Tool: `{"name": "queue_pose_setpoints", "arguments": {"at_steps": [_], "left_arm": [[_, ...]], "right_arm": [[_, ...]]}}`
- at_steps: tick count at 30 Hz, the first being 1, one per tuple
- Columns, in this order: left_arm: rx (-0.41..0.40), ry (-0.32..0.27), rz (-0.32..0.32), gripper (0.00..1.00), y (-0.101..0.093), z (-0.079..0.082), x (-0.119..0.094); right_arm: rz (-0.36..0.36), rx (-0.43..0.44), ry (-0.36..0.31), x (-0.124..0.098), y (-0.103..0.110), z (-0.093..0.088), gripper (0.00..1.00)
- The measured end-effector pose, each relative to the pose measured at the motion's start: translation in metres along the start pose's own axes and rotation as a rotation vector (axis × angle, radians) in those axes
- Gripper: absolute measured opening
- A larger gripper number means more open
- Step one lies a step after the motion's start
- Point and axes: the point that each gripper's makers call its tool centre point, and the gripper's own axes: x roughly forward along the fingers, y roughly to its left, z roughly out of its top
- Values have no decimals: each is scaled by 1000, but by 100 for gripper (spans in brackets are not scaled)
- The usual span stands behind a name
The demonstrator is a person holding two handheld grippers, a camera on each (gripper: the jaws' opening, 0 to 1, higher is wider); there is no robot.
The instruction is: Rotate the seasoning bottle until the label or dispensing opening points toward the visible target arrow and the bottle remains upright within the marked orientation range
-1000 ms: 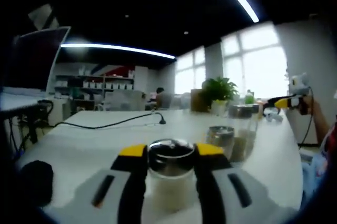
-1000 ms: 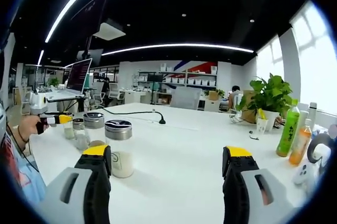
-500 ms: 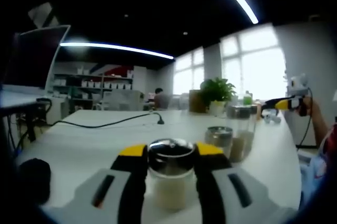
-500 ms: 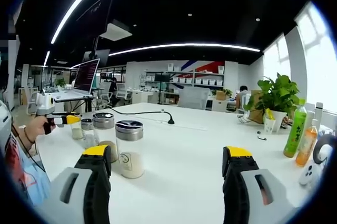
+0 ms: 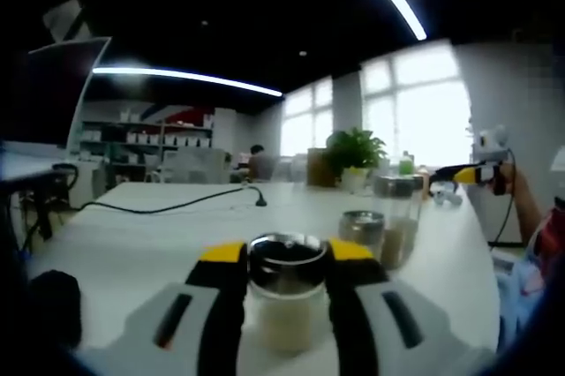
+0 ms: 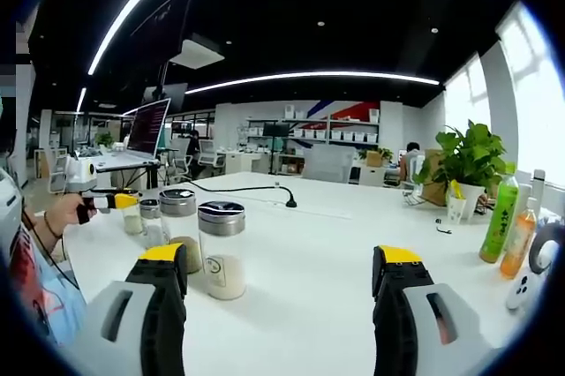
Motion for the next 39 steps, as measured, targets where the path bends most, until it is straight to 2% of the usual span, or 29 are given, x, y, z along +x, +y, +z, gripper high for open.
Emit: {"name": "queue_pose_setpoints", "arguments": {"at_steps": [6, 11, 16, 26, 35, 39], "left_arm": [[-6, 4, -47, 36, -2, 0, 0], [-6, 35, -101, 36, -5, -1, 0], [-5, 40, -126, 36, -5, -2, 0], [-3, 50, -180, 36, -7, -2, 1], [1, 90, -268, 36, -11, -3, 1], [31, 157, -302, 36, -12, -5, 2]], "right_arm": [[-5, -13, -13, -1, -3, 2, 88], [-11, -17, -28, -2, -4, 4, 88], [-14, -18, -53, -4, -4, 9, 87], [-1, -25, -32, -1, -3, 2, 86], [15, -15, -12, 1, 0, -3, 86], [15, -7, -21, 0, 1, -2, 86]]}}
